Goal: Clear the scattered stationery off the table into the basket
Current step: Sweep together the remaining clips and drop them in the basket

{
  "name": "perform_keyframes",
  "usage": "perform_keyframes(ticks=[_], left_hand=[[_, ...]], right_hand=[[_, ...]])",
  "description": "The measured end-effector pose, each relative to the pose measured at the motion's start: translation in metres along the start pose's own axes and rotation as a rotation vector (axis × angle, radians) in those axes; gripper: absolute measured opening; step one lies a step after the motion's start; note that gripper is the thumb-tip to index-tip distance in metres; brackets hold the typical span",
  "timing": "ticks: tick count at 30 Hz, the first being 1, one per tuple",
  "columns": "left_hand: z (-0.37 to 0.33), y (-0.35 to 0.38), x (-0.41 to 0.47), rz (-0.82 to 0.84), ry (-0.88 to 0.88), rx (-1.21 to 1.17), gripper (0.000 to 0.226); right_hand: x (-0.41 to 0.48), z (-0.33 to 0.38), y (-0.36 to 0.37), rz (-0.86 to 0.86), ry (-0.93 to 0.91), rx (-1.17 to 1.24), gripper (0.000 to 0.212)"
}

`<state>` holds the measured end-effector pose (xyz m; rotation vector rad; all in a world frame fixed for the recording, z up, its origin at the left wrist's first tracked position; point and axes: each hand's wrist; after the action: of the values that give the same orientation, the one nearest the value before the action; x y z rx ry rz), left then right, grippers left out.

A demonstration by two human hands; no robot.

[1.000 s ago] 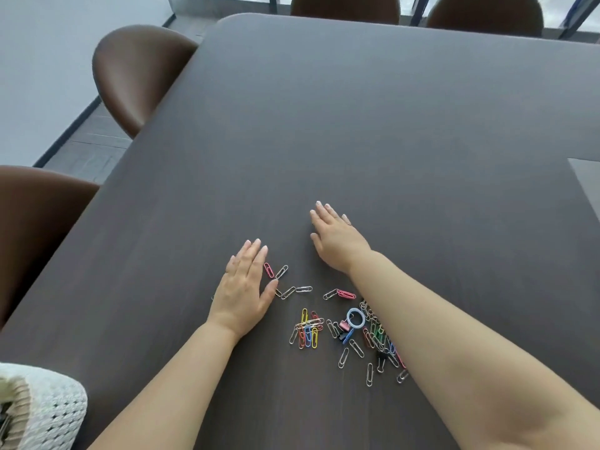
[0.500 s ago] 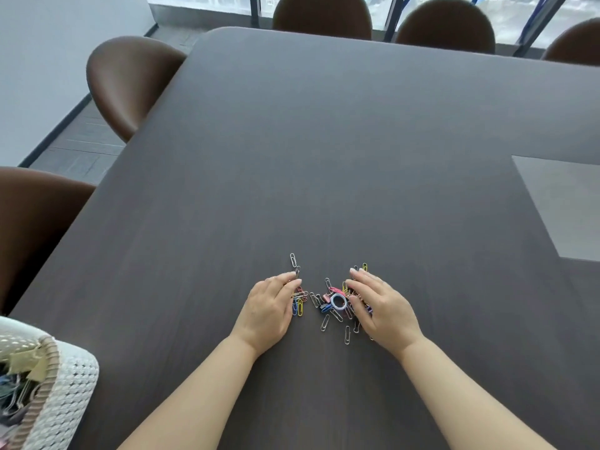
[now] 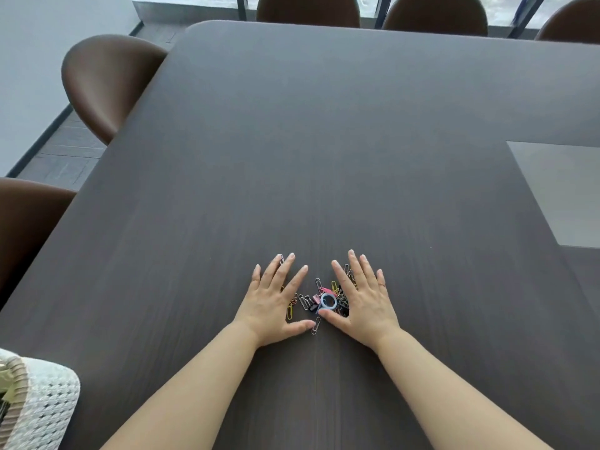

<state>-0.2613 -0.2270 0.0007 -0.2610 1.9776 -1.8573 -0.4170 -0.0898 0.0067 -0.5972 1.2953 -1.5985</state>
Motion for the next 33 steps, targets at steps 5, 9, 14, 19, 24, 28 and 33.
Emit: perform_keyframes(ticks=[5, 9, 14, 19, 24, 28, 33], left_hand=[[0.001, 0.005, 0.012, -0.153, 0.035, -0.025, 0.077], [-0.005, 0.014, 0.008, -0.356, 0.084, -0.052, 0.046], [-0.005, 0.016, 0.008, -0.440, 0.122, -0.134, 0.027], [-0.007, 0.016, 0.004, -0.511, 0.066, -0.109, 0.038], [-0.009, 0.020, -0.003, -0.540, 0.015, -0.092, 0.050], [-0.016, 0.008, -0.023, -0.552, -0.124, -0.178, 0.063], [-0.012, -0.030, -0.064, -0.568, -0.225, -0.270, 0.063]], right_hand=[[0.007, -0.010, 0.013, -0.330, -0.146, 0.049, 0.047], [0.003, -0.007, 0.023, -0.487, -0.217, 0.003, 0.035], [0.002, -0.003, 0.030, -0.552, -0.163, -0.075, 0.036], [0.000, 0.002, 0.025, -0.609, -0.119, -0.075, 0.050], [-0.007, 0.010, 0.010, -0.377, 0.000, 0.091, 0.041], [-0.017, 0.011, -0.006, -0.263, 0.188, 0.381, 0.035], [-0.041, 0.036, -0.037, -0.298, 0.194, 0.534, 0.037]])
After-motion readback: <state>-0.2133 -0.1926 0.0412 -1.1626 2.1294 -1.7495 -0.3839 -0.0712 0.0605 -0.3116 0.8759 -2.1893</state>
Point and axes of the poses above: each hand's wrist, its own x-axis towards the middle knuckle, its own y-axis out of the palm, z = x × y, and after that the axes turned 7 degrees about x, right-handed
